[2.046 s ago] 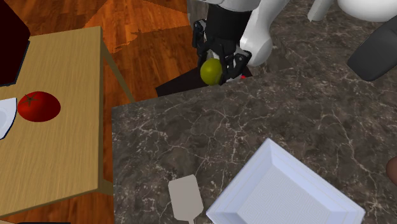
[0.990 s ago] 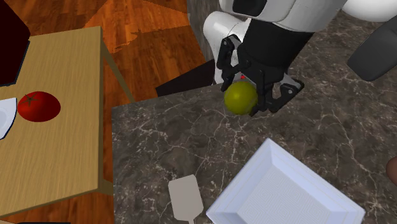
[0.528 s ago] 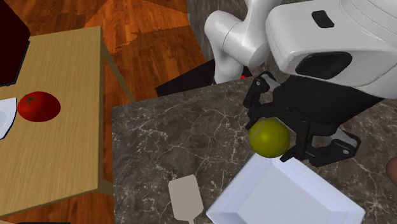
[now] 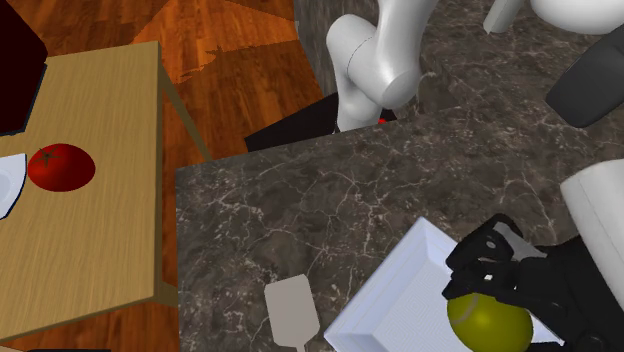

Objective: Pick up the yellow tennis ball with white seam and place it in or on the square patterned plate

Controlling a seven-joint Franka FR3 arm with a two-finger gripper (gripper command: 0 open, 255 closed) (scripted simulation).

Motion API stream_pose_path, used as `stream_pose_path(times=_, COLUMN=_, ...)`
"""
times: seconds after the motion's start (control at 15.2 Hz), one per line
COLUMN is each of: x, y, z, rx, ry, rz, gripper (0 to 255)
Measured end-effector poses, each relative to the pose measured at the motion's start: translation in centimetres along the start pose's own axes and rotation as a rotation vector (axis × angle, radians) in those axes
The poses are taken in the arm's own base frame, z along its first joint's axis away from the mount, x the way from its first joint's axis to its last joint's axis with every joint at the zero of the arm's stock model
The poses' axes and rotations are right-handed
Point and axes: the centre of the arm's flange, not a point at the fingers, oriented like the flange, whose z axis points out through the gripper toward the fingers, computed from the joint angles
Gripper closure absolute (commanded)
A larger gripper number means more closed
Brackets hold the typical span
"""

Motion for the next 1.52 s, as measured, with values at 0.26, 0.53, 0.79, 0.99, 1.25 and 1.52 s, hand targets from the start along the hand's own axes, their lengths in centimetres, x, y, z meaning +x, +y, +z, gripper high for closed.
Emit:
stream_pose_path(times=0.26, x=0.2, y=-1.1, z=1.1, rx=0.003, ry=0.0, rz=0.002, gripper=255)
stream_pose_path(times=0.53, x=-0.1, y=-1.4, z=3.1, rx=0.003, ry=0.0, rz=0.002, gripper=255)
stream_pose_path(times=0.79, x=-0.4, y=-1.5, z=5.2, rx=0.003, ry=0.0, rz=0.002, gripper=255)
stream_pose_path(times=0.99, x=-0.6, y=-1.7, z=6.6, rx=0.003, ry=0.0, rz=0.002, gripper=255)
stream_pose_path(times=1.25, x=-0.7, y=-1.7, z=6.9, rx=0.004, ry=0.0, rz=0.002, gripper=255)
stream_pose_path(times=1.52, x=-0.7, y=-1.7, z=6.9, rx=0.004, ry=0.001, rz=0.002, gripper=0)
